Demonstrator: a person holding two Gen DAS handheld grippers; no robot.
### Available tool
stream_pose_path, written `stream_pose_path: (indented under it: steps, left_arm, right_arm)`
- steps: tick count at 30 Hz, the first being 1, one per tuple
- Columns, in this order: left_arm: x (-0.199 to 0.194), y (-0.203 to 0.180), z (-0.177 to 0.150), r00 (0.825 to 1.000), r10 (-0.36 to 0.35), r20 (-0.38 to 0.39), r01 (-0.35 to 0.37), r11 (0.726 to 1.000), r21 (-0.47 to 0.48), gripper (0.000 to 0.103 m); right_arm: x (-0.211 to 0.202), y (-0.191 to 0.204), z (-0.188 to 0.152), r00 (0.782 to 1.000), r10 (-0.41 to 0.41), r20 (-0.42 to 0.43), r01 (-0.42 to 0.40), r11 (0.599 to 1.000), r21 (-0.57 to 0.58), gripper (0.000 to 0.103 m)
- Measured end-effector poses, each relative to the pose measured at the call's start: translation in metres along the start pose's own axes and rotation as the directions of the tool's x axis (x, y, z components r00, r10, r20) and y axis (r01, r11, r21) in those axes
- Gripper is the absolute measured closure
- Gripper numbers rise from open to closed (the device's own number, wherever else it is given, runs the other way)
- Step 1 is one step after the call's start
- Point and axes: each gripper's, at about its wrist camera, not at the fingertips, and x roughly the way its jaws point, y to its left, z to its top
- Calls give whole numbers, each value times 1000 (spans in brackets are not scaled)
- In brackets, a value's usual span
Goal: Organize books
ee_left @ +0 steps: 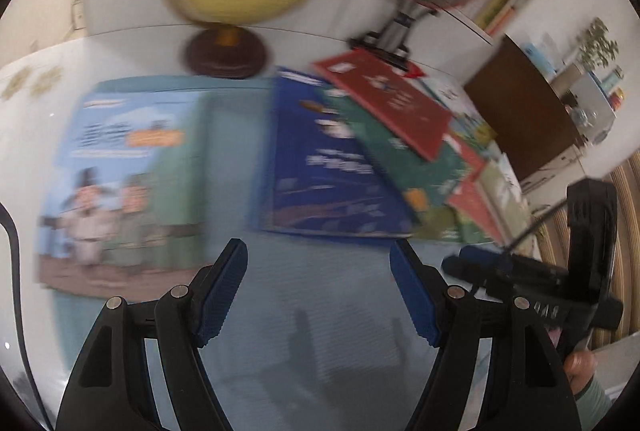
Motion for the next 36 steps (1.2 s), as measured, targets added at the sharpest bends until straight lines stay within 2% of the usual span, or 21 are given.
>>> stream_pose_path:
  steps: [1,3,5,8,10,14,18,23,26,27,29,30,32,36]
  left_arm:
    - [7,-12,3,1000,-8,-4,8,1000,1,32]
    - [26,-43,13,999,-32,-8,32,999,7,32]
    - [41,-63,21,999,-32,-4,32,999,9,32]
    - [70,-88,37,999,-36,1,36,999,-22,32]
    - [91,-98,50,999,-48,9,48,997,-65,32]
    - [126,-108,69,1000,-30,-5,30,992,-123,45]
    - [154,-108,85,1000,-15,-9,13,984,-179,46]
    - [173,-107,99,999,40,-17,-42,979,-202,46]
    - [185,-107,102,997,66,-44,-74,978,-195,47]
    - [187,-108,102,997,75,-33,-79,980,-185,46]
    - [189,-110,103,996,82,-31,-86,982,-168,46]
    - [190,-112,104,996,88,-31,-92,983,-156,46]
    - [189,-112,104,994,100,-36,-104,985,-139,46]
    - [174,-103,89,998,38,-43,-44,989,-143,46]
  right_arm:
    - [-7,-16,8,1000,-5,8,5,1000,13,40]
    - [-24,-55,24,999,0,35,-2,999,49,27]
    - [-37,-88,44,998,7,70,-13,997,78,20]
    - [-45,-138,77,996,20,88,-30,993,113,20]
    - [-41,-154,100,995,17,99,-29,992,119,20]
    - [-27,-184,148,994,38,101,-48,993,109,20]
    - [6,-195,190,995,60,81,-66,994,83,43]
    - [47,-201,230,997,60,50,-62,997,35,46]
    - [74,-199,247,999,39,13,-39,999,-23,53]
    - [82,-199,250,999,45,-6,-45,998,-38,59]
    - [92,-196,251,995,91,-42,-94,994,-62,65]
    - [92,-193,251,993,112,-44,-115,991,-76,65]
    - [87,-186,247,995,93,-39,-97,988,-120,66]
    - [64,-170,225,995,97,-38,-102,976,-194,66]
